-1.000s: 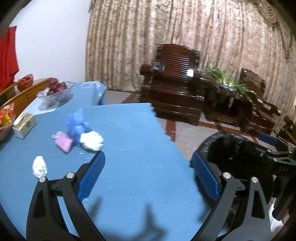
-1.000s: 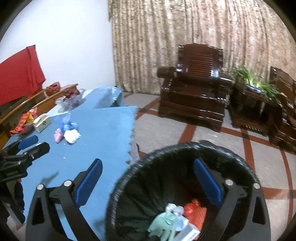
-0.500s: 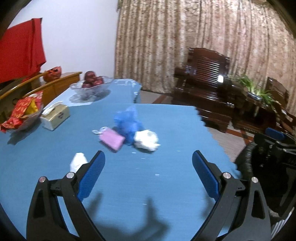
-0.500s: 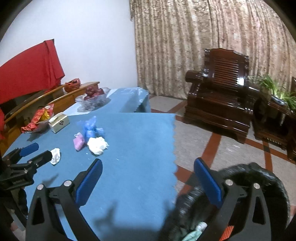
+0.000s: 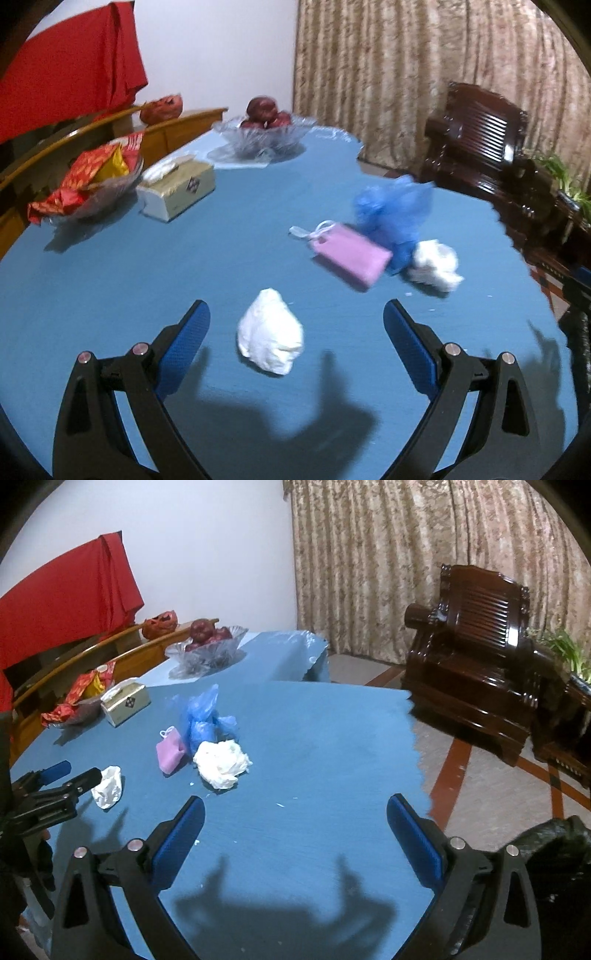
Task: Collect trash
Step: 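Grasp a white tissue with the left gripper while the right gripper grasps another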
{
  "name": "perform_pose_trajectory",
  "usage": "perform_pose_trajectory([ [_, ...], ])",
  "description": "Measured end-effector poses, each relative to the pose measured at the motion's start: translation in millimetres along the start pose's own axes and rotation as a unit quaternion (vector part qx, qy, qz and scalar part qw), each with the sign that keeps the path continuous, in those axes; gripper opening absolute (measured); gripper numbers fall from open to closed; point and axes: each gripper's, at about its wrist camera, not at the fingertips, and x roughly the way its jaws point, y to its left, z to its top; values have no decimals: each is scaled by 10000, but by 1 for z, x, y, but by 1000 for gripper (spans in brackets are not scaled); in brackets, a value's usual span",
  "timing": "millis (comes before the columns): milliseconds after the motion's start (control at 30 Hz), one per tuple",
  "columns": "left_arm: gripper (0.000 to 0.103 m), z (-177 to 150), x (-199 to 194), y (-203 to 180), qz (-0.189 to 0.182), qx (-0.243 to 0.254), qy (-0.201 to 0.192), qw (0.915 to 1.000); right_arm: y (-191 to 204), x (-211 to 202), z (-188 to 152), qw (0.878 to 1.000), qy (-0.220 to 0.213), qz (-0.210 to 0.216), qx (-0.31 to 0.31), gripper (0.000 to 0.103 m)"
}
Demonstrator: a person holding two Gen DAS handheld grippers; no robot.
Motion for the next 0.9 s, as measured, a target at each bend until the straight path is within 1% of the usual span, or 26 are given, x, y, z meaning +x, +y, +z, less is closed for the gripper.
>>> perform_pose_trajectory([
  [100,91,-1,14,9,41,-96,191,9998,9,17,-1,9999,101,60,-44,97],
  [167,83,-4,20,11,16,-113,297,9995,13,24,0,9998,141,88,-74,97],
  [333,75,-8,39,14,-83,-161,595,9981,21,43,3,9996,211,179,-111,97],
  [400,69,-10,45,15,-135,-205,713,9972,24,49,5,9994,240,225,-130,97],
  [433,64,-10,47,15,-157,-213,750,9968,26,51,6,9993,243,237,-148,97],
  [500,60,-12,50,16,-130,-226,787,9966,30,56,8,9991,250,266,-191,97],
  [533,52,-11,51,17,-159,-264,778,9965,32,59,9,9990,256,289,-216,97],
  [567,42,-10,51,20,-203,-309,768,9964,34,61,10,9989,261,302,-233,97],
  [667,39,-7,51,23,-236,-342,756,9963,39,68,13,9987,273,349,-265,97],
  [900,37,5,40,18,-260,-343,458,9980,52,91,22,9981,340,427,-270,97],
])
